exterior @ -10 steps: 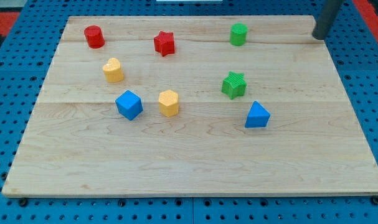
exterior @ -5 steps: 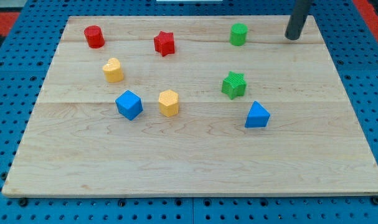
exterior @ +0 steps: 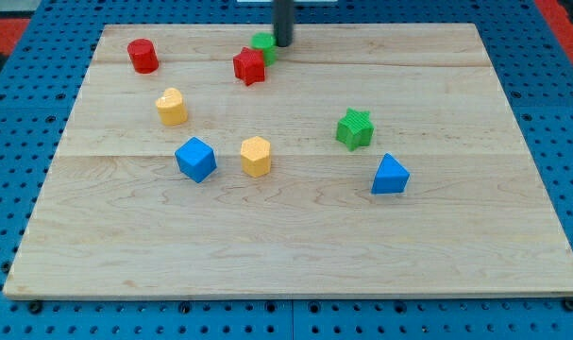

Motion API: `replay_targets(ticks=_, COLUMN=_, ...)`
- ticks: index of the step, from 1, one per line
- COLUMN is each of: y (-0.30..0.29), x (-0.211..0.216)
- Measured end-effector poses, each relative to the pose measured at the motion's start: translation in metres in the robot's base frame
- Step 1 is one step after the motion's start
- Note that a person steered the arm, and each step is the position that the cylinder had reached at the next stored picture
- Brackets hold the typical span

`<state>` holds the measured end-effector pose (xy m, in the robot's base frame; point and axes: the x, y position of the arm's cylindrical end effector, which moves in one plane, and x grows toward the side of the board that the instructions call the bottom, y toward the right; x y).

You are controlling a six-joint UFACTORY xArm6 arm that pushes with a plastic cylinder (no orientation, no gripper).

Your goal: Move the green circle vertically above the yellow heart

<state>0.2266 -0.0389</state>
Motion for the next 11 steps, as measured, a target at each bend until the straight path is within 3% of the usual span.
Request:
replay_targets(ticks=3, y=-0.022, x=0.000)
replay_targets(ticks=5, y=0.013, x=-0.002)
replay_targets(ticks=10, y=0.035, x=-0.001)
replay_targets(ticks=11, y=0.050, x=0.019)
